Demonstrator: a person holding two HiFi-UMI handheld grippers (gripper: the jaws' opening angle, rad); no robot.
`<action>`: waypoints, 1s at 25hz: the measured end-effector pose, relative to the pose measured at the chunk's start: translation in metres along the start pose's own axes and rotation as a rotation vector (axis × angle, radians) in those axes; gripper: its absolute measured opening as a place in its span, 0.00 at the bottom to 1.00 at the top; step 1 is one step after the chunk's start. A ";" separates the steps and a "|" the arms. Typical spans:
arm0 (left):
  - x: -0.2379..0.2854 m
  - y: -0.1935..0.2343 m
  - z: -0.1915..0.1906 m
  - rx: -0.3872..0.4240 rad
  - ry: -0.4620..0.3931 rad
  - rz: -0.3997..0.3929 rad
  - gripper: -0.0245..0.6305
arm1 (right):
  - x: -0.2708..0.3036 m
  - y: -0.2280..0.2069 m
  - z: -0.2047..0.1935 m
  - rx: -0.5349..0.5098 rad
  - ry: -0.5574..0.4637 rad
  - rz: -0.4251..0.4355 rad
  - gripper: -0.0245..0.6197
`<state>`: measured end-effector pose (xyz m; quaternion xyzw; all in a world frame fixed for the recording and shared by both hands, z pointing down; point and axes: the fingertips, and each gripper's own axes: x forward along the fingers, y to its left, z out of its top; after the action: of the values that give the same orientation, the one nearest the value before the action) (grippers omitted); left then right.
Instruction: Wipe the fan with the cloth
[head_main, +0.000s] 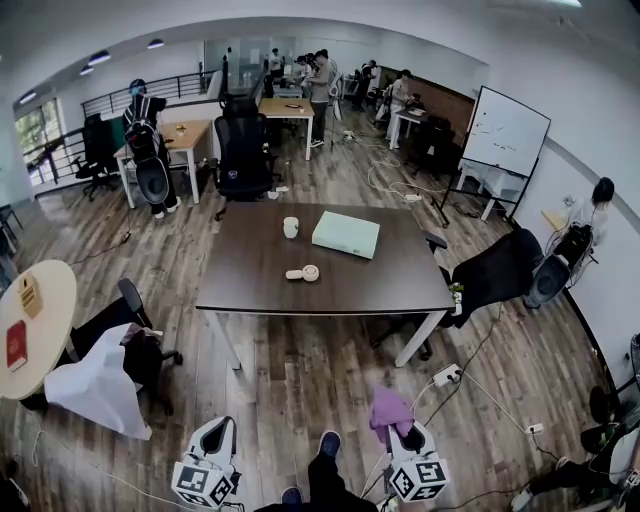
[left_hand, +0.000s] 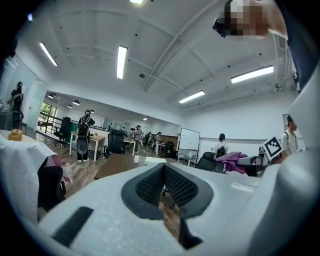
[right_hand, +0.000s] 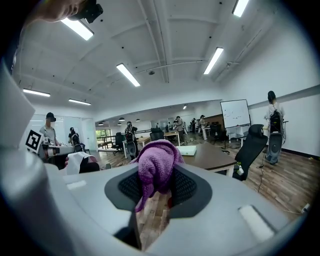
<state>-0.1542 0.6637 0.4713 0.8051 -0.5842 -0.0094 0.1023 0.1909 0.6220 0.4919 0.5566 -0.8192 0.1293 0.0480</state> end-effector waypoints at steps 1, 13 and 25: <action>0.008 0.003 0.002 -0.001 -0.001 0.001 0.03 | 0.009 -0.001 0.003 -0.006 -0.003 0.004 0.23; 0.128 0.015 0.019 -0.013 -0.019 0.012 0.03 | 0.116 -0.057 0.034 0.016 -0.014 0.030 0.23; 0.256 0.025 0.042 -0.007 -0.029 0.077 0.03 | 0.227 -0.125 0.076 -0.014 0.014 0.127 0.23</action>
<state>-0.1019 0.4089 0.4611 0.7815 -0.6159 -0.0191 0.0971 0.2261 0.3549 0.4893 0.5023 -0.8533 0.1304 0.0494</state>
